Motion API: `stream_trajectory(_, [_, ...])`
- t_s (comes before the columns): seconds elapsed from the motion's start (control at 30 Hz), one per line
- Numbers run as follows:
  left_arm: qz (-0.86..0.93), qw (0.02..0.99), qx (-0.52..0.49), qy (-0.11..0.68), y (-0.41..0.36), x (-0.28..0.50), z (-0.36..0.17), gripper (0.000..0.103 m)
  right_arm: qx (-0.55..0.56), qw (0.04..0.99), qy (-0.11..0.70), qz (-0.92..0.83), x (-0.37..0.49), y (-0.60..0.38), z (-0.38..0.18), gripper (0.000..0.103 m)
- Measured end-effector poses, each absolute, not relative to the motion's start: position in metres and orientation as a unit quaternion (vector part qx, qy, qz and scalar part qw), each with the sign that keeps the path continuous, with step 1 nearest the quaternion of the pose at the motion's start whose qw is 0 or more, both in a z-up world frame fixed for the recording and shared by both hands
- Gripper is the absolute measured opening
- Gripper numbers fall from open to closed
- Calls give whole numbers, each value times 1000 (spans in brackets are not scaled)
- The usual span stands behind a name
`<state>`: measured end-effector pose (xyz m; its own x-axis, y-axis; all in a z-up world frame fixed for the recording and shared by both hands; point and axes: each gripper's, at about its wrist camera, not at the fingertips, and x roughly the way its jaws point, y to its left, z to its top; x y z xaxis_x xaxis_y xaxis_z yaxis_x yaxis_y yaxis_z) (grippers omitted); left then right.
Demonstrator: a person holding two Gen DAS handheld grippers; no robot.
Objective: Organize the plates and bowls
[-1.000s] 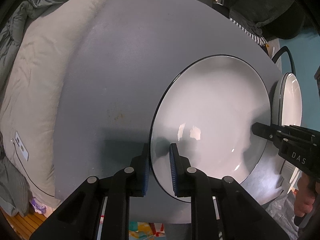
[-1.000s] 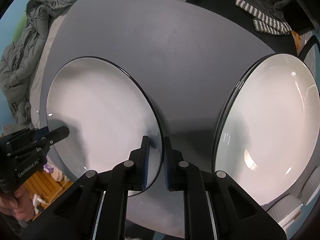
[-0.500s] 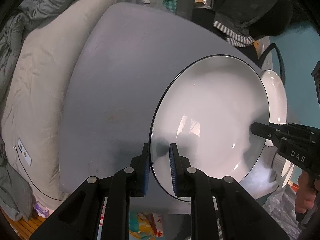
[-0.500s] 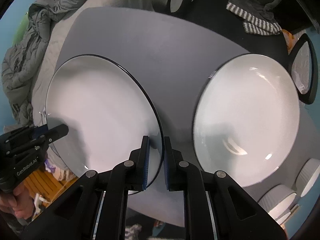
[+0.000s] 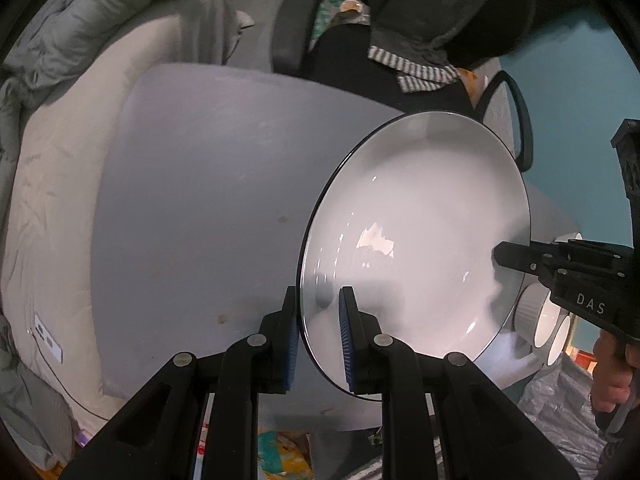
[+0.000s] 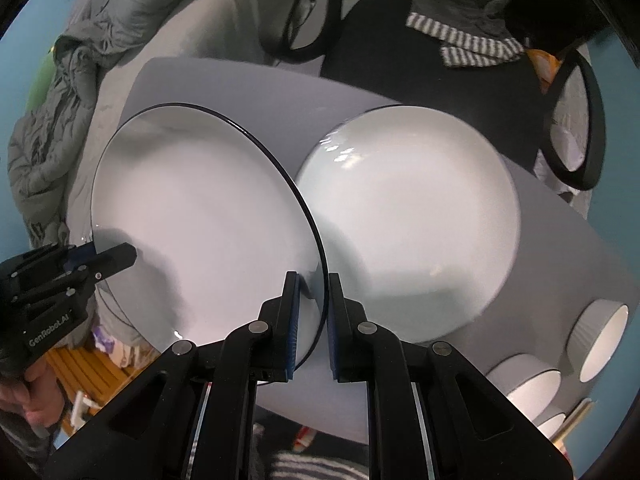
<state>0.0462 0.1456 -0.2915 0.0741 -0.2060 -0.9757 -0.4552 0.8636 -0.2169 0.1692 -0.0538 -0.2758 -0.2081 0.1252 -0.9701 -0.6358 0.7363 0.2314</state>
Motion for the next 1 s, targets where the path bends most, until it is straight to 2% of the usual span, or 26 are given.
stream_trajectory(0.5, [56,684,-192,701,69,110,-301,18,-156,612,720,288,224,-124,-279,12])
stream_trajectory(1.0, [79,663,-183,722,46,150,-326,18,-167,604,724,288,258,-149,-301,12])
